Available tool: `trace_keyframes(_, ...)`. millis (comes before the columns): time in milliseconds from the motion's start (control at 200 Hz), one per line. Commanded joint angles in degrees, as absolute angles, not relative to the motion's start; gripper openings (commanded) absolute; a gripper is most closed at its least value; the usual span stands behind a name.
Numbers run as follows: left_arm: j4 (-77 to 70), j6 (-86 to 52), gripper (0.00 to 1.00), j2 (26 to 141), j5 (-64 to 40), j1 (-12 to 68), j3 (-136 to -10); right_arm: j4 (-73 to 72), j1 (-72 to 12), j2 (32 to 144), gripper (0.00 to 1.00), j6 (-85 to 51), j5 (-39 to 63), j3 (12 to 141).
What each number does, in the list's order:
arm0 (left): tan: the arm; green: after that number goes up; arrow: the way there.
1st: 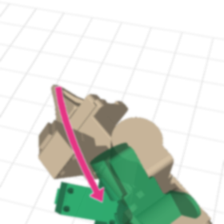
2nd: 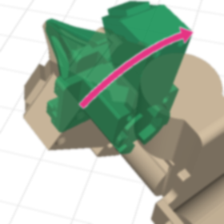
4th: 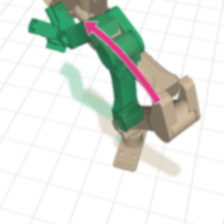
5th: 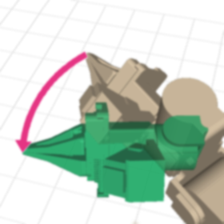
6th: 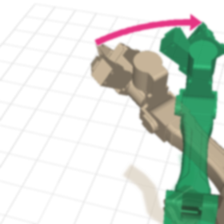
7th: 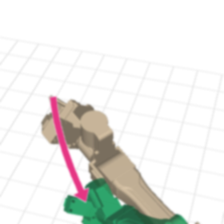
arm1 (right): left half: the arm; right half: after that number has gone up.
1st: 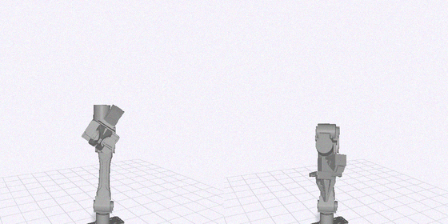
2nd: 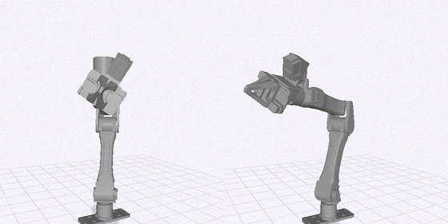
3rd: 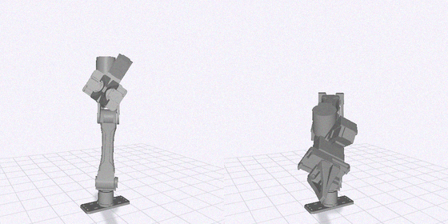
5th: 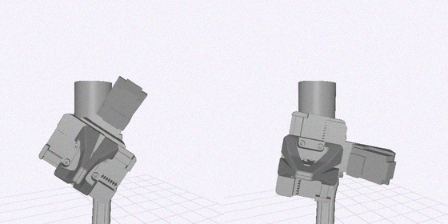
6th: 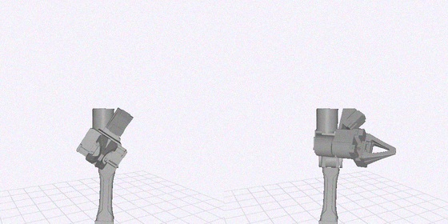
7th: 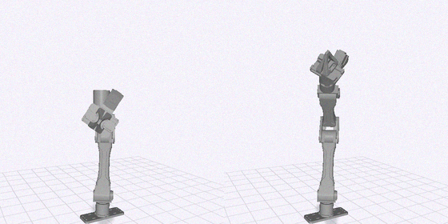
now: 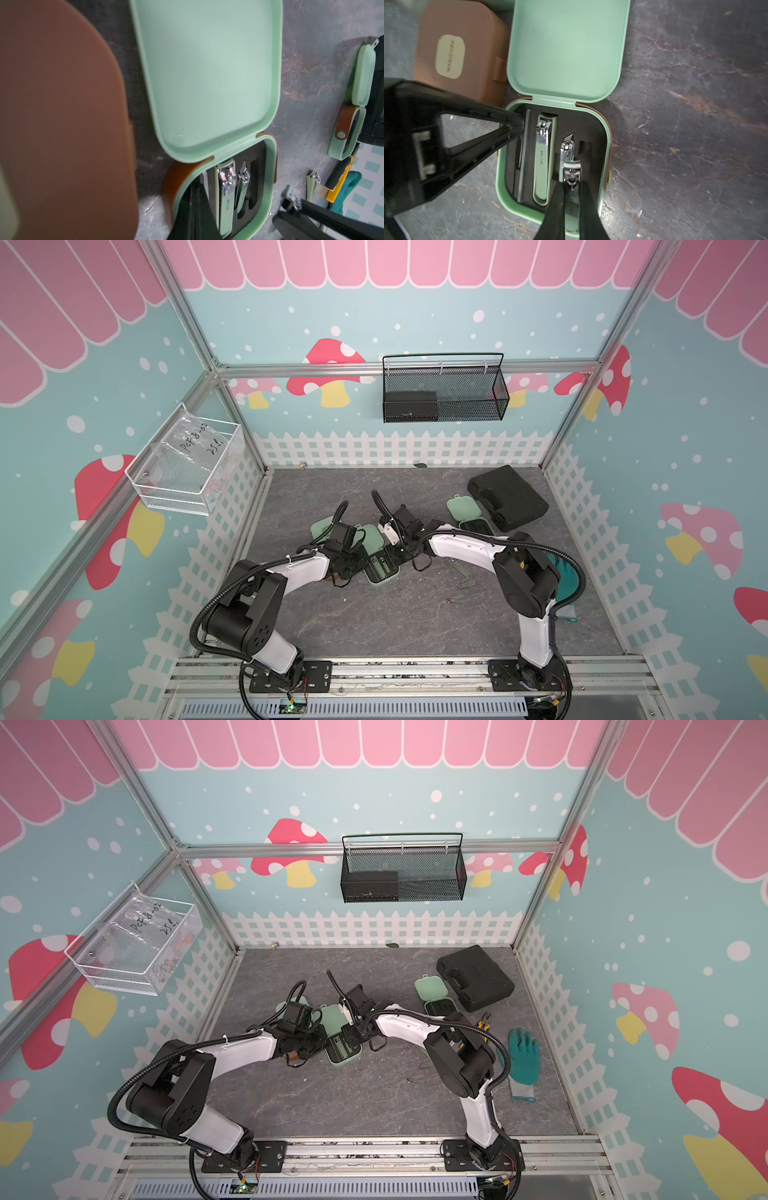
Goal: Organize nail clipper sets
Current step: Place the nail clipper in the storage box.
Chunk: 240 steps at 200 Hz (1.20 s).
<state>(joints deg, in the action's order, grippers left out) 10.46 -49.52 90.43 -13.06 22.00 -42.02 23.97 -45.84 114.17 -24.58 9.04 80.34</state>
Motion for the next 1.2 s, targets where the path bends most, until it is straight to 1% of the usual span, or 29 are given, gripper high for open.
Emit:
trace_keyframes(0,13.4,-50.4,0.0,92.1,-11.4,22.2,-40.7,23.5,-46.3,115.6,0.03,-26.2,8.4,82.0)
trace_keyframes(425,12.6,-50.4,0.0,93.4,-11.9,22.2,-40.8,21.5,-47.0,117.9,0.03,-28.6,5.7,80.8)
trace_keyframes(786,12.1,-50.4,0.0,93.7,-12.1,22.2,-40.4,21.9,-47.3,119.1,0.03,-28.3,-0.3,82.0)
trace_keyframes(966,12.0,-50.4,0.0,93.8,-12.2,22.2,-40.4,22.0,-47.4,119.4,0.03,-27.8,-1.4,81.8)
trace_keyframes(1196,12.1,-50.3,0.0,93.9,-12.2,22.2,-40.4,23.4,-48.3,117.7,0.03,-27.0,-3.9,77.6)
